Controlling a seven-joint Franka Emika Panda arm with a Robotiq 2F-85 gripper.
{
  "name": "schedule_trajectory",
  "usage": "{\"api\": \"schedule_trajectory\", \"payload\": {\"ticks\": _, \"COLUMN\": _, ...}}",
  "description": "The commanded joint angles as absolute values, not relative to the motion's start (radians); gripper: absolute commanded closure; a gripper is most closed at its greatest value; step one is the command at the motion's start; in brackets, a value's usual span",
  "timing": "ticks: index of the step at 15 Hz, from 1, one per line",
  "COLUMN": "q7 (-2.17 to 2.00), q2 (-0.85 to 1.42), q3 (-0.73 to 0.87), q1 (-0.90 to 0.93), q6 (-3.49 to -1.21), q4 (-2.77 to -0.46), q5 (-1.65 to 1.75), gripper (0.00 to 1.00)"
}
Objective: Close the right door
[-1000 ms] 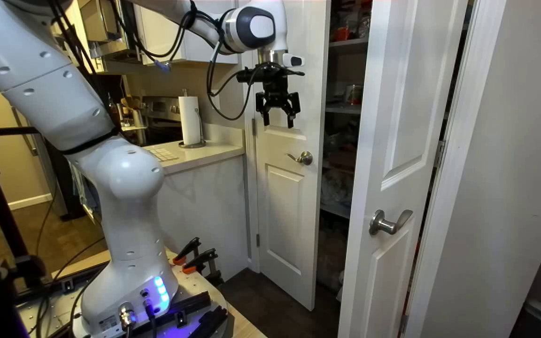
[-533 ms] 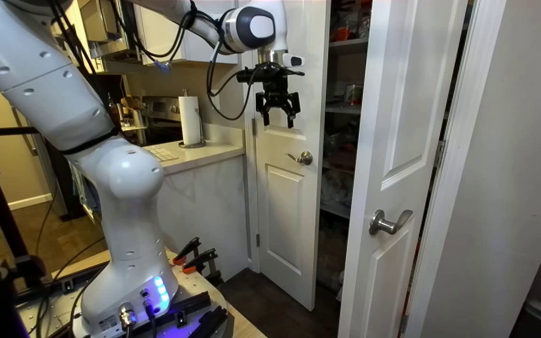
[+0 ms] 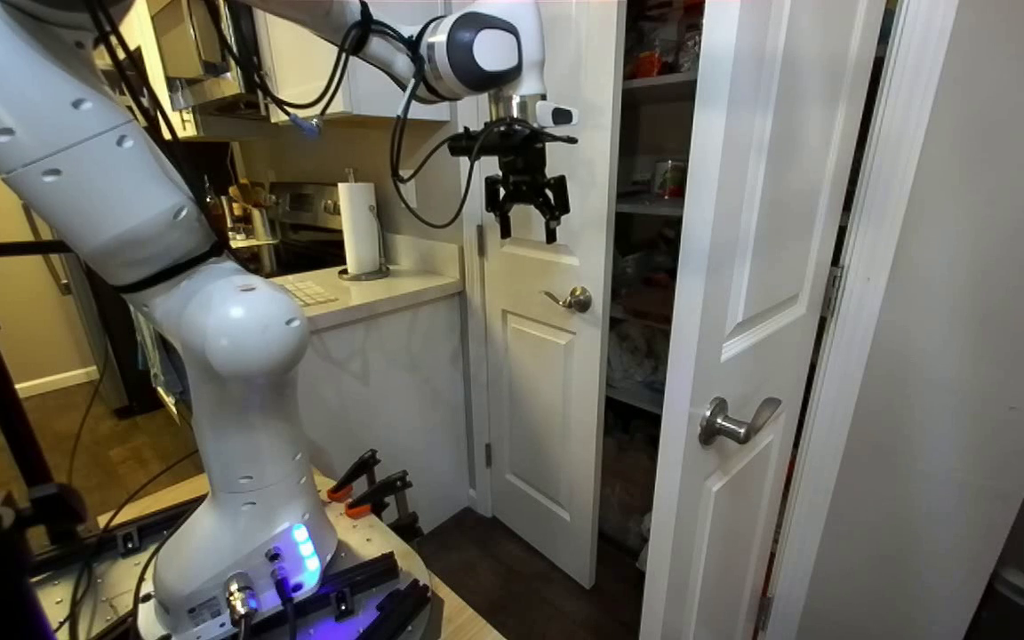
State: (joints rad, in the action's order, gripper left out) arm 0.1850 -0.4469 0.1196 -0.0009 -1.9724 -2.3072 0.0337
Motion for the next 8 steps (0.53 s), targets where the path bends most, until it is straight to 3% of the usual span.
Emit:
{"api": "schedule_trajectory", "payload": {"ticks": 1, "q7": 0.18, "q2": -0.534, "q3": 0.123, "q1": -0.041, "q6": -1.967, "q4": -2.389, "q5": 0.04, "gripper": 0.0}}
{"api": "schedule_trajectory", "payload": {"ticks": 8, "q7": 0.113, "q2": -0.714, "q3": 0.161, "q1": -0.125, "q6": -1.949, "q4": -2.501, "q5": 0.028, "gripper": 0.0}}
